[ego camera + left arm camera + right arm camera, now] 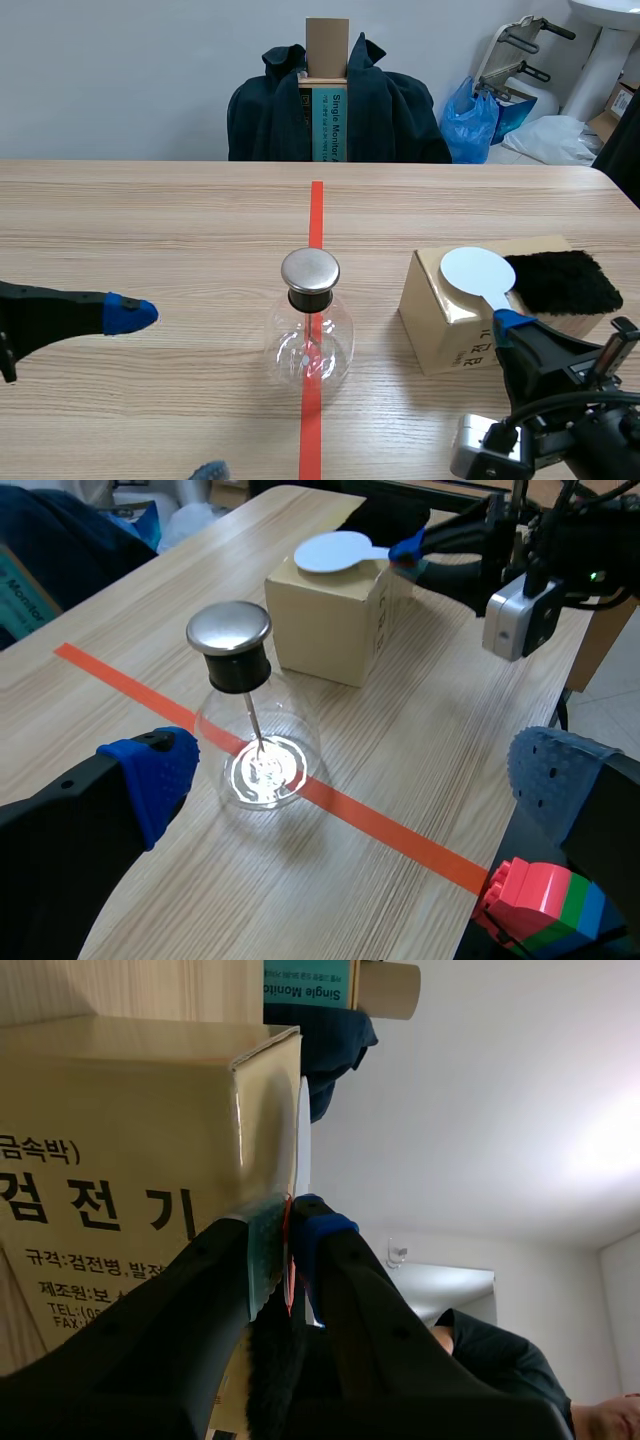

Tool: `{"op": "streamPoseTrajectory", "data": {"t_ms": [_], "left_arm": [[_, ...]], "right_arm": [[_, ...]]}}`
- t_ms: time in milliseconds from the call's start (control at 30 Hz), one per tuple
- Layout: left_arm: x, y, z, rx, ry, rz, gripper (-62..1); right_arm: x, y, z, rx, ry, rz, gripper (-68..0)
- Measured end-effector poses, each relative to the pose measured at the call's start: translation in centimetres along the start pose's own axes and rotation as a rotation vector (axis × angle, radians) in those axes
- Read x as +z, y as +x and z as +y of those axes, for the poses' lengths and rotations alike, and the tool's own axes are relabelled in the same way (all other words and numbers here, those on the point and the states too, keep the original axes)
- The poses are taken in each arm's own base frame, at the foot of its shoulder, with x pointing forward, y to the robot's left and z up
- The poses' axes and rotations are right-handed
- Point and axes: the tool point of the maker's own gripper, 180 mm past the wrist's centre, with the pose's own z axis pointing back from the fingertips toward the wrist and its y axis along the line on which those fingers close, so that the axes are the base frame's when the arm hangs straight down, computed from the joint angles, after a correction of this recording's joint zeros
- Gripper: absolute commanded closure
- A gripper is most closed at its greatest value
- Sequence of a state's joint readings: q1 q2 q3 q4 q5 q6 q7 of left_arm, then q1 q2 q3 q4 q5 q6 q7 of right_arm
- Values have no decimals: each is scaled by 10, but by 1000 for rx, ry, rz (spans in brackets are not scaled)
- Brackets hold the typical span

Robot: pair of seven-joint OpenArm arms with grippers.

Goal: Do the electroscope experiment.
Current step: 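Put the plate down on the right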

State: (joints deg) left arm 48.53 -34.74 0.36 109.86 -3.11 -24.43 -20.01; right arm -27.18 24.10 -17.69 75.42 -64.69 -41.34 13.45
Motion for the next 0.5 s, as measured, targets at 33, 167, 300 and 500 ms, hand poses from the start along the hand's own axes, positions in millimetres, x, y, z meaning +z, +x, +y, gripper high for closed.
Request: {"op": "streamPoseTrajectory", "data": {"t_ms": [33, 167, 300, 500], "left_arm": [[0, 3, 0, -2, 1, -5, -623], [-1, 7, 1, 14, 7, -1, -623], [-2, 6, 3, 25, 14, 9, -623], [-2, 4, 3, 23, 13, 22, -623]], "right_arm": [[0, 0, 1, 0, 3, 1, -7], [1, 0, 1, 0, 3, -4, -7], [1, 3, 1, 0, 3, -18, -158], [1, 3, 1, -3, 2, -16, -611]]}}
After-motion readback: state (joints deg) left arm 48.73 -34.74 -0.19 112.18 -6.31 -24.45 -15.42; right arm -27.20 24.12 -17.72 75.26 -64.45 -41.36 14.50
